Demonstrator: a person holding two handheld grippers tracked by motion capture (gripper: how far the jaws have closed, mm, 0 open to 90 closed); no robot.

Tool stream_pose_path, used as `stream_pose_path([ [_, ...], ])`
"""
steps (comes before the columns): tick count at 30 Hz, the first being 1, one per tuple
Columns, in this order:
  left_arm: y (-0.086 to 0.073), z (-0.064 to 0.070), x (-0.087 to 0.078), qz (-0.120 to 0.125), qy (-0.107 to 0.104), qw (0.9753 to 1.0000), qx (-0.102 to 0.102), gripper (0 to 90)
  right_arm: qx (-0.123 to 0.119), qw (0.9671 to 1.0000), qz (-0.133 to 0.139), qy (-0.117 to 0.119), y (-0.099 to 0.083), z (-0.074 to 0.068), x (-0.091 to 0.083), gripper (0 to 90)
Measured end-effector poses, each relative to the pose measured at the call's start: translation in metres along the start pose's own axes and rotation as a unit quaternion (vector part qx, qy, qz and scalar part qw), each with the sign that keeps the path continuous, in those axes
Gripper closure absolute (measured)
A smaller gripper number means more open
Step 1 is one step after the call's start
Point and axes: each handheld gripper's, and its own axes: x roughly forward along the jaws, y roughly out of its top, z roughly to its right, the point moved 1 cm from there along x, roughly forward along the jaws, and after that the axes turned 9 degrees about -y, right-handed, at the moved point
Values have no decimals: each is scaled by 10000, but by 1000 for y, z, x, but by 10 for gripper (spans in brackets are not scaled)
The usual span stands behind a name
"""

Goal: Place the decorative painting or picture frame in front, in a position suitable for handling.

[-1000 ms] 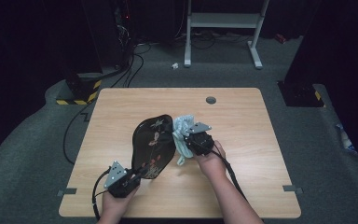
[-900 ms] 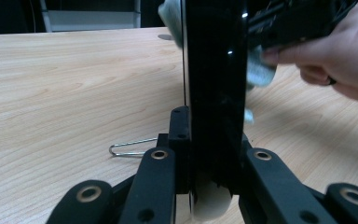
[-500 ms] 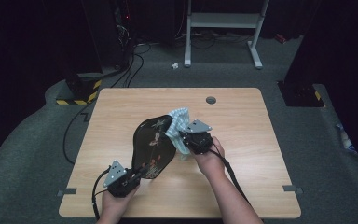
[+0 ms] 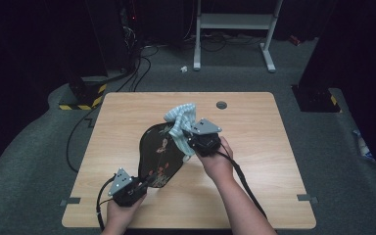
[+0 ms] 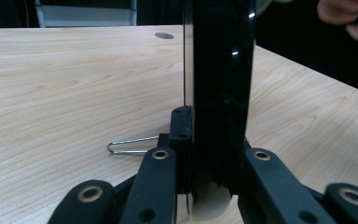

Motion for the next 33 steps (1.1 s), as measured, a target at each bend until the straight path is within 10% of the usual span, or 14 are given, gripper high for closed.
stream_pose_path([
  [12, 0, 1, 0, 14, 5, 10000, -31, 800, -43, 9964, -810, 257, -58, -13, 29, 753],
  [29, 0, -1, 0, -2, -23, 10000, -37, 800, -72, 9992, 371, 90, 20, -3, -14, 751],
  [33, 0, -1, 0, 1, -20, 10000, -42, 800, -92, 9994, 295, 124, 18, -3, -12, 751],
])
